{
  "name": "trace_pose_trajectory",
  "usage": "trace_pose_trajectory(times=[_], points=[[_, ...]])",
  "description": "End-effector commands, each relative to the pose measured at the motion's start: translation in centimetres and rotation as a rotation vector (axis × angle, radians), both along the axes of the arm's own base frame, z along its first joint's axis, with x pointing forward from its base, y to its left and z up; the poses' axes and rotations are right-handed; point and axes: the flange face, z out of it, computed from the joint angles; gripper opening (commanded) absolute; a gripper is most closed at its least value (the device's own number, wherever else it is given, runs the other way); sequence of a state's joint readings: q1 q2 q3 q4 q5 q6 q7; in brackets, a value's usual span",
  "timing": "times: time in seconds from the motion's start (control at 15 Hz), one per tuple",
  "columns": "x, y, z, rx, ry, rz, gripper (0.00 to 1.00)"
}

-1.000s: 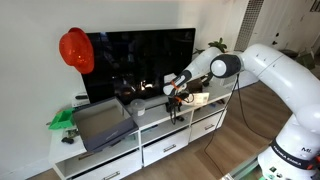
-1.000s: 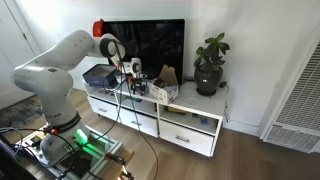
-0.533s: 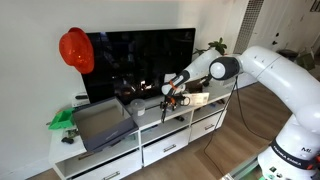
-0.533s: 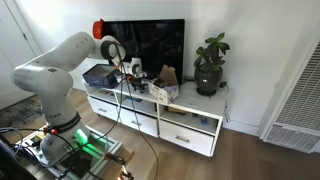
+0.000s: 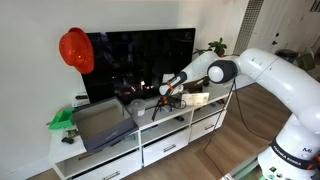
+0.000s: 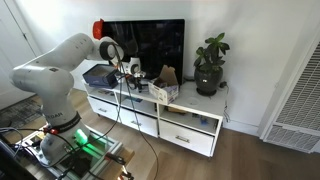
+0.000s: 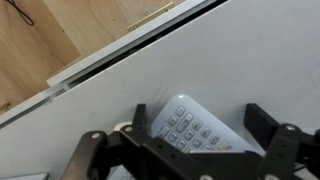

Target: Turn the white object clockwise on the tv stand

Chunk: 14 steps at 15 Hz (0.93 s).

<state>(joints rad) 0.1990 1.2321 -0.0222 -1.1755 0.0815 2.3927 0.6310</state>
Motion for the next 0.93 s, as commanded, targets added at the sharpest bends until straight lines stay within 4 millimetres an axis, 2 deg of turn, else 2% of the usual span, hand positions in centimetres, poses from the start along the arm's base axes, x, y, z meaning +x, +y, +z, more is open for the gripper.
trace_pose_trajectory(times=[0.0,0.33,0.87], points=[[0.3,2.3,0.3,-0.017,0.009,-0.196,1.00],[0.5,4.1,0.8,-0.054,-0.008,-0.454,1.00],[1.3,4.4,0.8,-0.093,-0.085,-0.816,1.00]])
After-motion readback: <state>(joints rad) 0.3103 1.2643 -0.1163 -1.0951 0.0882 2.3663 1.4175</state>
